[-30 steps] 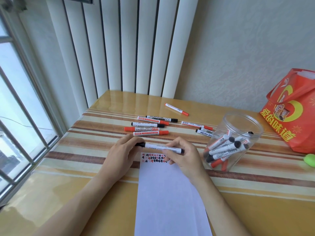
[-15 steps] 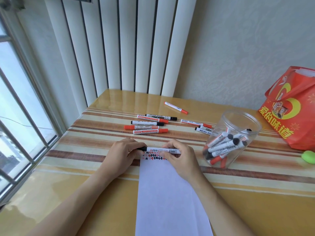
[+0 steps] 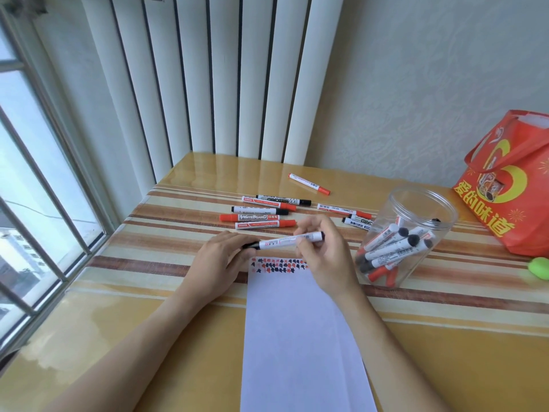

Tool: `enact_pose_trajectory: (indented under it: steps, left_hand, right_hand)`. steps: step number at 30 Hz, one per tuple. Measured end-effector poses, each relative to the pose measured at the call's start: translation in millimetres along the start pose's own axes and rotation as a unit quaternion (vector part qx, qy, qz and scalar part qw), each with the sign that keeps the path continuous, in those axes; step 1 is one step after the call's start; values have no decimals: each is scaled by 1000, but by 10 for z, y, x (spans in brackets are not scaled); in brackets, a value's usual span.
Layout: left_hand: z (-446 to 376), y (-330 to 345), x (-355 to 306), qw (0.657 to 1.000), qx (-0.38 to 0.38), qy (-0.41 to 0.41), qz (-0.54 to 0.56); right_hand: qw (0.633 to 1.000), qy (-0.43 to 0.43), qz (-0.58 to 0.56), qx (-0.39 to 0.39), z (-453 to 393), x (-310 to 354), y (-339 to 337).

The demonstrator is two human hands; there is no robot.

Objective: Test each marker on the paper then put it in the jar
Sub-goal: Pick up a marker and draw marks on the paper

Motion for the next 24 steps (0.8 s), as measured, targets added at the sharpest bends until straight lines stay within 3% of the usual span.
enact_pose_trajectory:
  steps: [5, 8, 15, 19, 24]
  left_hand:
    - [39, 93, 34, 998, 40, -53, 15]
    - [49, 154, -4, 997, 63, -29, -16]
    - [88, 172, 24, 996, 70, -17, -45]
    - [75, 146, -13, 996, 66, -30, -45]
    - [77, 150, -10, 996, 71, -32, -50]
  right_hand:
    - [997, 1, -1, -81, -98, 257, -245]
    - [985, -7, -5, -170, -141, 488, -555]
    - [884, -153, 111, -427, 22, 1160, -1602]
    - [859, -189, 206, -428, 34, 1310, -1869]
    - [876, -164, 283, -354, -114, 1230, -1776]
Point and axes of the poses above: each hand's wrist, its own z-axis away from the middle knuckle, its own y-axis out of the palm, x = y × z, the point moved 10 cm from there along -z, towards the middle knuckle, and after that the axes turned 8 degrees about -x, right-handed, at the moved point
